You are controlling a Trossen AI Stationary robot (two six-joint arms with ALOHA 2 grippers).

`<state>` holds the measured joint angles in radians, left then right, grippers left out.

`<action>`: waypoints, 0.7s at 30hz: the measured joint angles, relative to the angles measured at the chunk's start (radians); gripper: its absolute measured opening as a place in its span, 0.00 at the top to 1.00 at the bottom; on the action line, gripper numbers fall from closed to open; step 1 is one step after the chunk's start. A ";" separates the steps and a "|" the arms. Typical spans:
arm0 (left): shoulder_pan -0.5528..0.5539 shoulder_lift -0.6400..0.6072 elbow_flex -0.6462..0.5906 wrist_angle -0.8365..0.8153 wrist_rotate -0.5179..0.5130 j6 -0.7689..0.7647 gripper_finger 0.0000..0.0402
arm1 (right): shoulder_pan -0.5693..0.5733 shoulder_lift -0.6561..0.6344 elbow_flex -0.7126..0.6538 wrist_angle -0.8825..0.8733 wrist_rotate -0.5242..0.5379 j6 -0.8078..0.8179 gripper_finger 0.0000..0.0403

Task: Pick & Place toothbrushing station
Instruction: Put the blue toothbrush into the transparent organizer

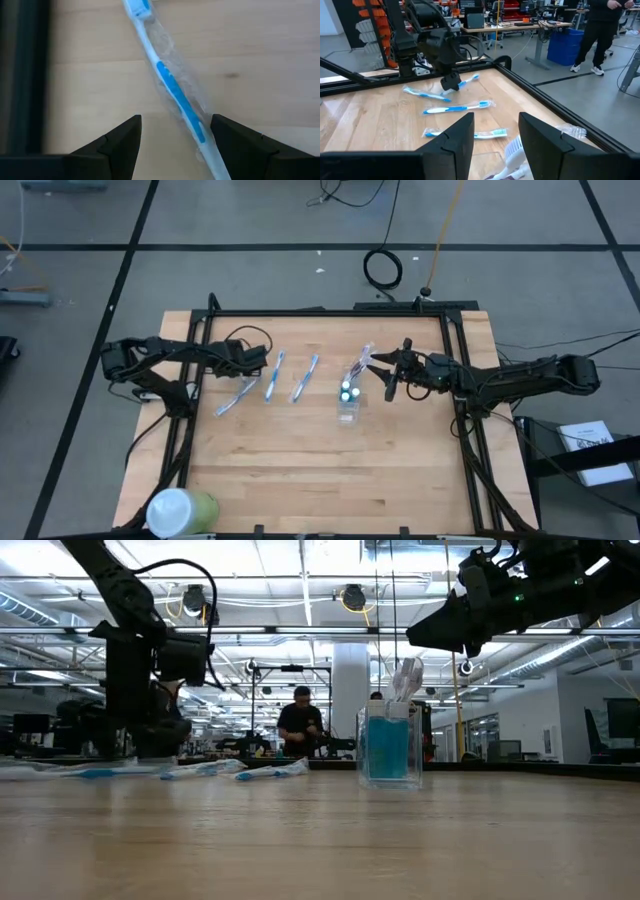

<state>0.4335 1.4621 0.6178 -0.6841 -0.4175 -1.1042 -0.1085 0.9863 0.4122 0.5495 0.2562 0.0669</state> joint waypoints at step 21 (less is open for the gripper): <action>-0.111 0.000 -0.009 0.371 0.312 0.291 0.37 | 0.000 0.000 0.000 0.006 0.000 0.008 0.64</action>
<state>0.3223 1.4624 0.6090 -0.3131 -0.1058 -0.8127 -0.1087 0.9867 0.4122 0.5556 0.2562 0.0745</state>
